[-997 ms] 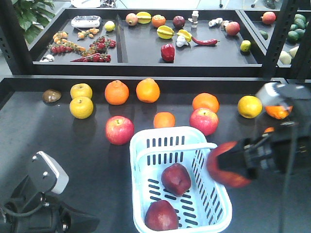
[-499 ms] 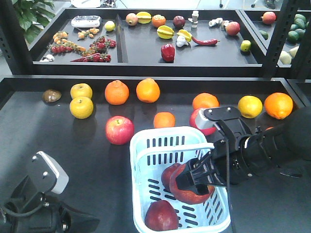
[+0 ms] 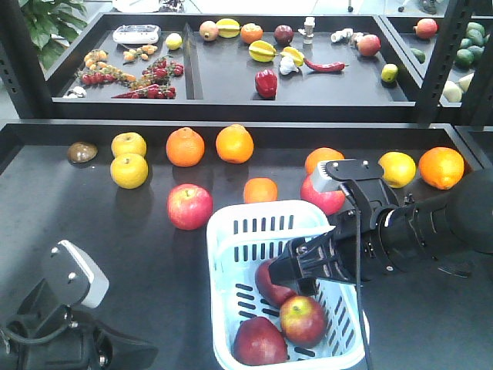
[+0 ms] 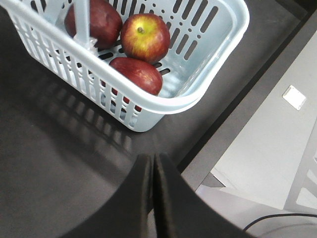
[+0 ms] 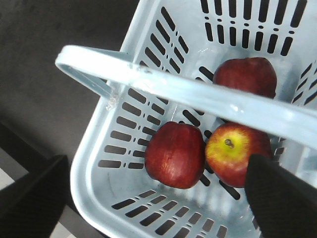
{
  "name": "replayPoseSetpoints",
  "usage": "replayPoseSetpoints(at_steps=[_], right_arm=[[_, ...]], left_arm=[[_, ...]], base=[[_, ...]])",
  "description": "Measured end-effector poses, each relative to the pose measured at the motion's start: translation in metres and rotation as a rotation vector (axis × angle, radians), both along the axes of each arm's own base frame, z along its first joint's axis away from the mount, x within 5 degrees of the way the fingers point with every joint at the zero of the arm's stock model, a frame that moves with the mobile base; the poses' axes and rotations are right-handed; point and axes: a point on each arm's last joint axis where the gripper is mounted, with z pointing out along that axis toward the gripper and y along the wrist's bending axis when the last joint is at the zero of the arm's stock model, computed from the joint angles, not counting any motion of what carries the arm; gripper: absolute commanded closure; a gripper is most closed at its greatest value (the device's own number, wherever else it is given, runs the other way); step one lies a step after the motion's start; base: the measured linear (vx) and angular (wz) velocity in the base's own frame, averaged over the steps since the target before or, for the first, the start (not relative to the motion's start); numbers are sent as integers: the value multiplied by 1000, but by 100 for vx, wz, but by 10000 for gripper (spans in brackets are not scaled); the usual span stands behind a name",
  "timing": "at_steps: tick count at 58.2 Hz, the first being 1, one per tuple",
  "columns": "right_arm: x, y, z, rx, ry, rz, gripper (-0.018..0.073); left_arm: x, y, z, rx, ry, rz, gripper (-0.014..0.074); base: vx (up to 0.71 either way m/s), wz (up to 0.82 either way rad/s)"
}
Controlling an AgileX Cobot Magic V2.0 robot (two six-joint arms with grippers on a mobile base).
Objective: Pick three apples into basket with both arms
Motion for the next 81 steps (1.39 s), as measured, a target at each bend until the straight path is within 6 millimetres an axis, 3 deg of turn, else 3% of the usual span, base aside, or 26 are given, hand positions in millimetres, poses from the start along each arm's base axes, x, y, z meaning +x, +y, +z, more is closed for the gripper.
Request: replayPoseSetpoints(at_steps=[6,17,29,35,45,55,81], right_arm=[[0,0,0,-9,-9,20,149],[-16,-7,18,-37,-68,101,578],[-59,-30,59,-86,-212,172,568],[-88,-45,67,-86,-303,169,567],[-132,-73,29,-132,-386,136,567],[-156,-91,-9,-188,-441,108,567],[-168,-97,-12,-158,-527,78,567]], left_arm=[[0,0,0,0,0,0,602],[0,0,0,0,0,0,602],[0,0,0,0,0,0,602],[0,0,0,0,0,0,602],[0,0,0,0,0,0,602],[0,0,0,0,0,0,602],[0,0,0,0,0,0,602]], base=[[0,0],[0,0],[0,0],[0,0],[0,0],[0,0],[0,0]])
